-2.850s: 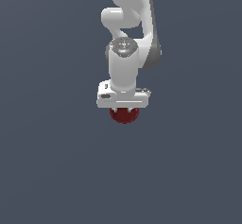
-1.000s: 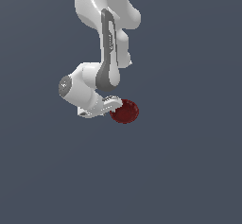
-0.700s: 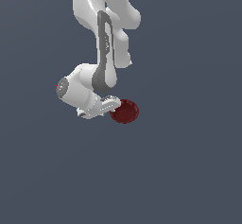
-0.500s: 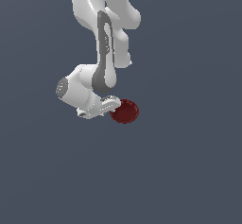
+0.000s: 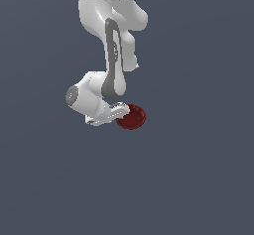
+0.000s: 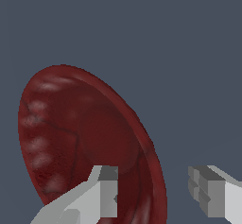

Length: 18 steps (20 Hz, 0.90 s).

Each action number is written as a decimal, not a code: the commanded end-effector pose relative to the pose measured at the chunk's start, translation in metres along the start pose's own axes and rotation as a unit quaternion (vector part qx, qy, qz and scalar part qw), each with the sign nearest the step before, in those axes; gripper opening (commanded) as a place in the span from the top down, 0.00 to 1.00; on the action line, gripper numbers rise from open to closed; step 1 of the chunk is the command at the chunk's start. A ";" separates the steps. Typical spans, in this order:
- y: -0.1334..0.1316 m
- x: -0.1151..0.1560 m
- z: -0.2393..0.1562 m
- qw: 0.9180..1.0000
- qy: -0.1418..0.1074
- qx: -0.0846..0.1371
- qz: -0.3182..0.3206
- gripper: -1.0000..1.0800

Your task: Pick up the object and move it to a goal position.

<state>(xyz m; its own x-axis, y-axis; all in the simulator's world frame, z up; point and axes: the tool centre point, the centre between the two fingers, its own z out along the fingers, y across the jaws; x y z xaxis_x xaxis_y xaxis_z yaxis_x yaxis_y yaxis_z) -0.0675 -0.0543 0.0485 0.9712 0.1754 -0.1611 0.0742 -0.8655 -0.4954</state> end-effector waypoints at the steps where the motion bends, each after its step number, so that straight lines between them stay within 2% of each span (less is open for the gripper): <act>1: 0.000 0.000 0.003 1.000 0.000 0.000 0.000 0.38; 2: 0.000 0.000 0.003 1.000 0.000 0.000 0.000 1.00; 18: -0.001 -0.001 -0.009 1.000 0.000 0.000 0.000 1.00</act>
<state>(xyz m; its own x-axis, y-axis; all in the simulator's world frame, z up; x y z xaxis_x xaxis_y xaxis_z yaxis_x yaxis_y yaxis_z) -0.0681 -0.0554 0.0517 0.9708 0.1765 -0.1627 0.0740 -0.8649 -0.4965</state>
